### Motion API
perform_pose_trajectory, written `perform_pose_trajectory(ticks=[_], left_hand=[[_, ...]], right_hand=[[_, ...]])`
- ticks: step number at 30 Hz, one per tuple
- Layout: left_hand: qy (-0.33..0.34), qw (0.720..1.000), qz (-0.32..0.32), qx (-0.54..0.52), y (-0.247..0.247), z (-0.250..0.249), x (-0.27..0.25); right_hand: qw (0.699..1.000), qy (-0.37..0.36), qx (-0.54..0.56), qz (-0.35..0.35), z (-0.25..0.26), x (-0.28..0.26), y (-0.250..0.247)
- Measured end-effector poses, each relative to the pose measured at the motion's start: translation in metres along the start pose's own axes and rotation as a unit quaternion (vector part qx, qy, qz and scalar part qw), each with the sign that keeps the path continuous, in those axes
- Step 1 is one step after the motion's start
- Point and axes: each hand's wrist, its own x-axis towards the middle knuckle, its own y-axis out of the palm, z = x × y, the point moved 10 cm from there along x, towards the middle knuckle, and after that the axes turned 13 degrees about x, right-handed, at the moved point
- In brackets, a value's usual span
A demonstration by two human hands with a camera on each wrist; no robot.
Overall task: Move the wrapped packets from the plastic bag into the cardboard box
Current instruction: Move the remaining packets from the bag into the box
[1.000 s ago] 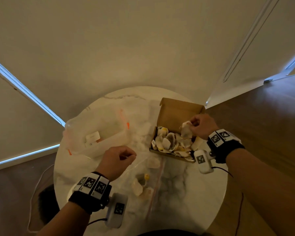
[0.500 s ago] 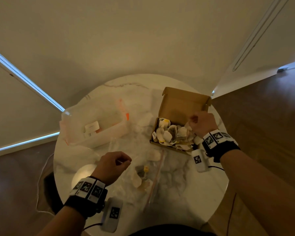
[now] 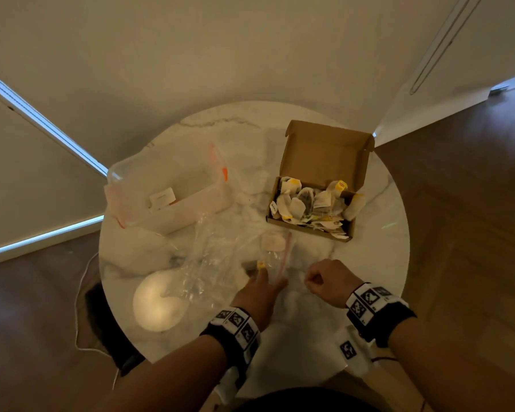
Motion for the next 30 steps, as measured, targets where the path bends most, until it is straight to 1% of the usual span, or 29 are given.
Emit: perform_pose_trajectory(ticks=[3, 5, 7, 9, 11, 13, 16, 19, 22, 24, 25, 26, 28, 29, 30], left_hand=[[-0.046, 0.995, -0.05, -0.07, -0.018, 0.018, 0.002], [-0.056, 0.989, -0.101, -0.093, -0.035, 0.028, -0.001], [-0.062, 0.983, -0.139, -0.099, -0.049, 0.035, -0.006], [-0.067, 0.982, -0.15, -0.096, -0.056, 0.04, -0.009], [-0.068, 0.98, -0.16, -0.096, -0.063, 0.043, -0.011], [-0.07, 0.977, -0.167, -0.108, -0.066, 0.045, -0.011], [-0.081, 0.976, -0.162, -0.125, -0.066, 0.05, -0.007], [-0.085, 0.974, -0.169, -0.124, -0.067, 0.054, -0.003], [-0.101, 0.969, -0.176, -0.14, -0.07, 0.058, -0.003], [-0.102, 0.967, -0.182, -0.143, -0.074, 0.059, -0.004], [-0.103, 0.967, -0.185, -0.144, -0.075, 0.06, -0.005], [-0.105, 0.966, -0.188, -0.145, -0.076, 0.061, -0.007], [-0.105, 0.966, -0.189, -0.144, -0.076, 0.065, -0.011], [-0.104, 0.967, -0.184, -0.14, -0.075, 0.067, -0.013], [-0.105, 0.969, -0.178, -0.138, -0.074, 0.069, -0.016]], right_hand=[[0.998, -0.049, 0.001, -0.026, 0.016, 0.006, 0.01], [0.996, -0.082, -0.01, -0.022, 0.03, 0.019, 0.023], [0.995, -0.093, -0.028, -0.003, 0.042, 0.036, 0.034], [0.994, -0.09, -0.067, 0.013, 0.051, 0.052, 0.038], [0.991, -0.074, -0.107, 0.01, 0.055, 0.065, 0.037], [0.991, -0.047, -0.129, 0.009, 0.052, 0.075, 0.036], [0.988, -0.006, -0.153, 0.009, 0.049, 0.084, 0.033], [0.984, -0.008, -0.177, 0.003, 0.053, 0.088, 0.029], [0.974, -0.038, -0.222, -0.004, 0.06, 0.077, 0.023], [0.976, -0.077, -0.198, -0.042, 0.068, 0.062, 0.013], [0.978, -0.104, -0.165, -0.069, 0.073, 0.053, 0.005], [0.976, -0.145, -0.121, -0.113, 0.08, 0.041, -0.007], [0.953, -0.221, -0.026, -0.205, 0.091, 0.014, -0.036], [0.937, -0.247, 0.016, -0.247, 0.093, 0.001, -0.052], [0.927, -0.254, 0.054, -0.27, 0.092, -0.008, -0.065]])
